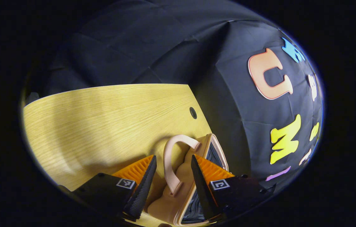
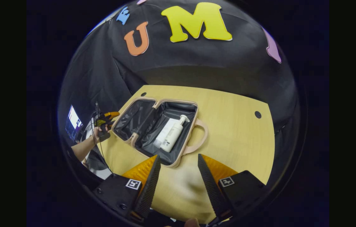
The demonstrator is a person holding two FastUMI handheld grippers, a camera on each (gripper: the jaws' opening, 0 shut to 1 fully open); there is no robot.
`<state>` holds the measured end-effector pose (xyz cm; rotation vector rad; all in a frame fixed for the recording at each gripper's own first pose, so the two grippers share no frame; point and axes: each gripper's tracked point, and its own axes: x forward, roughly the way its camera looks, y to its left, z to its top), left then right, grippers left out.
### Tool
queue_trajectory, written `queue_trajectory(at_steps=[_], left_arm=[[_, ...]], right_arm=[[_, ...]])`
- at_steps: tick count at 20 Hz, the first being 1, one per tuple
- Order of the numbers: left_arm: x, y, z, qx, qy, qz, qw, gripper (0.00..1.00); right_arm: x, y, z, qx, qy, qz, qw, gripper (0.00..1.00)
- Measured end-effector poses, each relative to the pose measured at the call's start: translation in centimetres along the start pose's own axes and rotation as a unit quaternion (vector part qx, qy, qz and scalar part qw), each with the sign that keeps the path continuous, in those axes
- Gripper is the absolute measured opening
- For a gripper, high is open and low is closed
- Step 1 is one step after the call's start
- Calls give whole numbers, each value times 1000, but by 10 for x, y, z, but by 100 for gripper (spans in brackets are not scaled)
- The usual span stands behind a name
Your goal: First open the suitcase, pack the skin care products into it, and then close the suitcase.
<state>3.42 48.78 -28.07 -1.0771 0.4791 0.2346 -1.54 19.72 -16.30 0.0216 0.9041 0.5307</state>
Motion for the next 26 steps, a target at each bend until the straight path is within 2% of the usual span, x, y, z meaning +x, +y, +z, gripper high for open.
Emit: queue_trajectory(at_steps=[2,3,6,7,9,10,11,12,16,20,23,26], left_arm=[[8,4,3,-6,-2,7,1000,50],[10,7,4,-7,-2,12,1000,65],[12,7,8,-17,-3,18,1000,30],[10,3,10,-18,-3,17,1000,15],[6,-4,10,0,3,22,1000,12],[2,-9,11,18,7,27,999,12],[-3,-15,12,39,8,32,999,10],[-10,-27,18,58,3,32,998,10],[-44,-104,36,140,-36,9,990,8],[-75,-205,18,253,-73,-26,964,7],[-96,-254,-12,344,-105,-15,933,8],[-110,-306,-60,395,-129,-35,909,7]], right_arm=[[2,3,1,2,-1,1,1000,72],[2,2,1,1,-3,0,1000,72],[-1,-1,4,2,-10,-2,1000,72],[-2,-7,6,3,-17,-11,1000,72],[-6,-18,11,2,-43,-32,999,72],[-11,-21,14,1,-56,-39,998,67],[-15,-23,16,1,-68,-43,997,67],[-19,-26,18,2,-80,-48,996,72],[-49,-40,25,-10,-133,-68,989,72],[-93,-69,30,-20,-193,-102,976,72],[-116,-92,25,-7,-221,-129,967,72],[-135,-113,15,0,-244,-152,958,71]])
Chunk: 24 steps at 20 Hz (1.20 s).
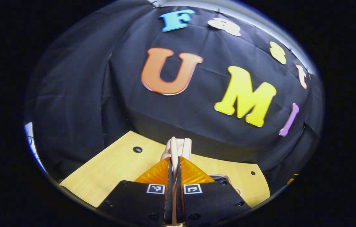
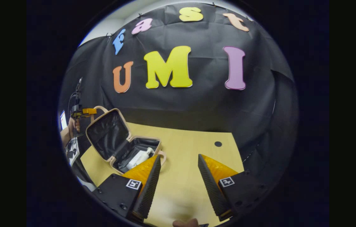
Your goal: First open the suitcase, pack the skin care products into it, and then close the suitcase.
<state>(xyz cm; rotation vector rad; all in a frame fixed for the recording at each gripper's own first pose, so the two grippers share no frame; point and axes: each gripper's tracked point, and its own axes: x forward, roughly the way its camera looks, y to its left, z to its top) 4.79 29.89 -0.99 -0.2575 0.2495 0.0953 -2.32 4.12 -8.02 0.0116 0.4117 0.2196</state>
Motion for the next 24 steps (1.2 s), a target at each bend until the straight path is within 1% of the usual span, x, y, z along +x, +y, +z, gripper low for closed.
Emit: queue_trajectory(at_steps=[3,6,9,11,15,18,19,22,24], left_arm=[[-14,-60,-10,31,-20,-8,999,7],[-15,-118,-32,91,-30,-23,995,8],[-4,-171,-63,137,-20,-48,989,8],[5,-197,-88,171,-12,-59,983,7],[22,-240,-148,248,6,-69,966,8],[41,-255,-198,267,47,-78,959,8],[44,-258,-214,272,61,-77,957,8],[54,-266,-256,300,98,-73,946,8],[55,-268,-274,306,120,-68,942,8]], right_arm=[[-12,-20,-6,5,-7,-15,1000,71],[-18,-39,-9,7,-12,-29,999,71],[-18,-60,-12,10,-11,-42,999,72],[-20,-73,-14,13,-10,-52,999,72],[-28,-103,-24,16,-4,-80,997,71],[-39,-126,-34,14,2,-101,995,71],[-41,-133,-35,12,2,-107,994,71],[-45,-151,-37,11,4,-123,992,71],[-44,-159,-36,16,4,-128,992,71]])
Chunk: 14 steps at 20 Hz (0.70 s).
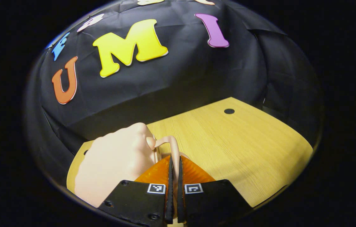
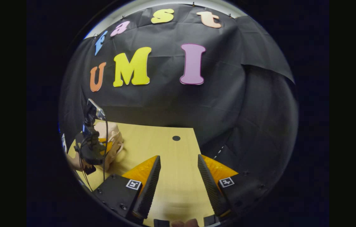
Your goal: First open the suitcase, pack the skin care products into it, and then close the suitcase.
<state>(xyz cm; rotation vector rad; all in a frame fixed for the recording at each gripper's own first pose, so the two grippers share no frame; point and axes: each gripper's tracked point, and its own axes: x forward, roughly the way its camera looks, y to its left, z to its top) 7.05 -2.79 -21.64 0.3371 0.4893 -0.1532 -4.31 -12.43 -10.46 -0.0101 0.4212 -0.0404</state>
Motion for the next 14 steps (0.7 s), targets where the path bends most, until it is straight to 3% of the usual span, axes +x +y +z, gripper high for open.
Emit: queue_trajectory(at_steps=[1,2,5,6,7,8,11,12,13,14], left_arm=[[1,-3,0,0,-4,-2,1000,8],[3,-8,-3,-3,0,-2,1000,8],[8,-17,-9,-3,13,1,1000,12],[8,-18,-9,0,16,4,1000,13],[6,-18,-10,2,20,5,1000,13],[2,-27,-13,-7,28,-14,999,14],[-18,-36,-21,-42,43,-28,998,42],[-27,-38,-21,-55,46,-32,997,58],[-37,-41,-19,-73,43,-38,996,72],[-49,-44,-10,-88,30,-49,994,77]], right_arm=[[1,-2,-1,-2,1,-2,1000,67],[2,-3,-2,-5,2,-3,1000,71],[8,3,-7,-14,7,6,1000,71],[10,7,-7,-16,7,10,1000,67],[11,12,-7,-17,6,16,1000,71],[14,18,-7,-19,6,23,1000,71],[23,38,-4,-25,3,47,999,71],[26,46,-3,-25,3,56,998,67],[29,55,0,-27,1,66,997,71],[29,63,4,-27,-4,75,997,71]])
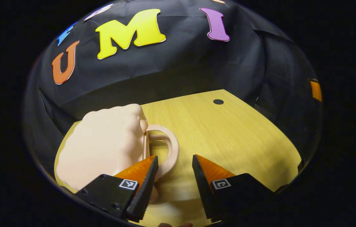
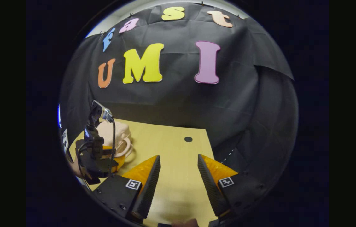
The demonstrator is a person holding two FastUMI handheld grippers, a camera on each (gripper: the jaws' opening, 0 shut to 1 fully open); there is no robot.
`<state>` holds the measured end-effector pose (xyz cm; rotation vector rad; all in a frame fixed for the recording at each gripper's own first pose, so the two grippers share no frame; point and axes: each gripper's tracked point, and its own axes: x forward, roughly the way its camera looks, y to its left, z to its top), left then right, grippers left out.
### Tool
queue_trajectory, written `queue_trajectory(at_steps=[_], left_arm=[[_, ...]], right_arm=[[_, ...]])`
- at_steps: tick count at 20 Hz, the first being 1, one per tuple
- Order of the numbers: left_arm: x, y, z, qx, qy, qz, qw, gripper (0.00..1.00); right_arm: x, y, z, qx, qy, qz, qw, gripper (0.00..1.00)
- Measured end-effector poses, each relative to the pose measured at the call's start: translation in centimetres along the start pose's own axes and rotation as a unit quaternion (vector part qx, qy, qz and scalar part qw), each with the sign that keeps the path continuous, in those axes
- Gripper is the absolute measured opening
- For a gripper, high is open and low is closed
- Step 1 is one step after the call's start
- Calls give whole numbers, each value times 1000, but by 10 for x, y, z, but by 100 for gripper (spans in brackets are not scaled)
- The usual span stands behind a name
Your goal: First open the suitcase, pack the skin care products into it, and then close the suitcase.
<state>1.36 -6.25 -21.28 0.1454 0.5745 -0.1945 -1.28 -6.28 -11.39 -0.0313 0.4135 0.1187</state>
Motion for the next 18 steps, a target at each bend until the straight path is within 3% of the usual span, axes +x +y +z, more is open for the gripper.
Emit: queue_trajectory(at_steps=[2,3,5,7,8,10,13,18], left_arm=[[-28,7,37,-9,-57,2,998,82],[-44,18,59,-19,-88,16,996,90],[-80,46,104,-56,-150,44,986,97],[-111,75,143,-68,-201,78,974,98],[-124,87,162,-63,-224,95,968,99],[-151,102,192,-49,-264,116,956,98],[-183,116,218,-47,-298,115,947,98],[-195,117,247,-59,-317,107,941,98]], right_arm=[[4,18,20,-5,-21,15,1000,71],[6,24,33,-9,-39,18,999,67],[3,35,63,-9,-78,19,997,71],[-3,43,91,2,-114,14,993,71],[-8,46,105,8,-130,14,991,67],[-16,52,132,14,-158,11,987,74],[-26,50,160,16,-194,-9,981,74],[-34,55,179,9,-227,-23,974,74]])
